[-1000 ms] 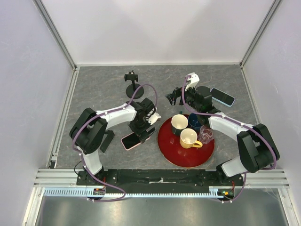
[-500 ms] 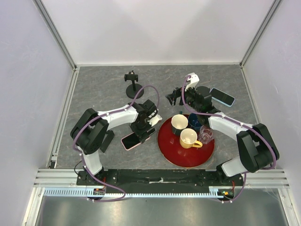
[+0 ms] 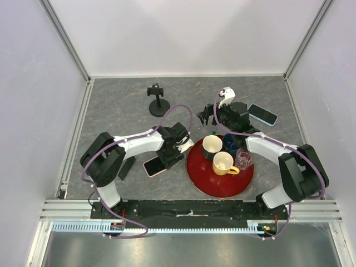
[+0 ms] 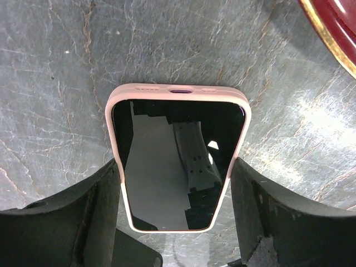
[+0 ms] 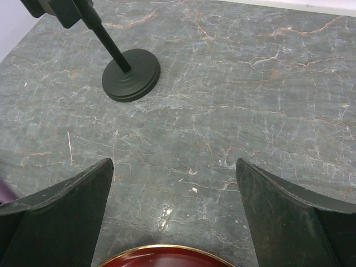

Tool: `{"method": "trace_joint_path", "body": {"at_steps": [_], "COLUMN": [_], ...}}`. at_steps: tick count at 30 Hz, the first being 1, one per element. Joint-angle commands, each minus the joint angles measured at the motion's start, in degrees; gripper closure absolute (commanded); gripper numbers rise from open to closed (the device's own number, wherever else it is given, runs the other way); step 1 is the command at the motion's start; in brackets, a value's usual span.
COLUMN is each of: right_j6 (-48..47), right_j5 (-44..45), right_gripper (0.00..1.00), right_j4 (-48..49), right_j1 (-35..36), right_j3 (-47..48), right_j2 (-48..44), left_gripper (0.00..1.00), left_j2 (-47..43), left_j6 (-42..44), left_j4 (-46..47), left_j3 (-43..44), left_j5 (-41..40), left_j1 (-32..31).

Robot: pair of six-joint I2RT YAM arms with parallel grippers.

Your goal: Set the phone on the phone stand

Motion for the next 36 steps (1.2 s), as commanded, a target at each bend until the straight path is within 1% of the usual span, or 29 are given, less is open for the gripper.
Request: {"method": "trace_joint_path", "body": {"at_steps": [1, 6, 10, 13, 16, 20, 22, 27, 28, 31, 36], "right_j6": [0.95, 4.38, 7.27, 8.16, 8.69, 9.03, 10.0, 11.31, 12.72, 15.62, 13.79], "right_j5": [2.13, 2.83, 3.53, 3.45, 2.66, -2.78, -9.18, -18.33, -20.52, -23.87, -28.1], "right_gripper": [0.02, 0.02, 0.02, 0.02, 0.02, 0.02, 0.02, 0.02, 0.02, 0.03, 0.04], "right_j4": [0.14, -1.62, -3.2, -3.9, -4.6, -4.61, -1.73, 1.45, 4.94, 9.35, 10.95], "right_j1": [-0.63, -1.16, -1.51, -1.95, -2.22, -2.13, -1.69, 4.46, 5.07, 6.48, 9.73], "right_j3": [2.44, 4.2, 5.96, 6.22, 6.75, 7.8, 7.72, 9.3, 8.87, 8.07, 8.07], "right_j2": [-0.51, 1.6, 3.19, 3.36, 3.98, 4.51, 4.59, 6.0, 6.0, 5.56, 5.21], "left_gripper": [0.98, 0.98, 0.98, 0.98, 0.98, 0.98, 0.98, 0.98, 0.98, 0.98, 0.98], "left_j2": [-4.76, -13.54, -18.37, -22.77, -27.16, -32.17, -33.68, -36.41, -36.67, -37.64, -38.61], "left_j6": [0.28, 0.63, 0.8, 2.03, 2.74, 2.91, 3.61, 4.06, 4.14, 4.41, 4.5], "left_j4": [7.31, 12.85, 16.28, 20.14, 23.74, 27.0, 29.37, 31.05, 31.22, 32.01, 32.72], "left_j3": [-3.23, -6.22, -8.15, -10.0, -11.67, -13.25, -14.48, -15.19, -15.45, -15.98, -16.24], "left_j5": [-7.51, -10.42, -12.43, -14.9, -15.61, -14.81, -15.16, -15.69, -16.04, -17.1, -17.45], "left_j1": [-0.1, -0.19, -0.1, -0.1, -0.1, -0.1, -0.1, -0.19, -0.1, -0.19, -0.1]}}
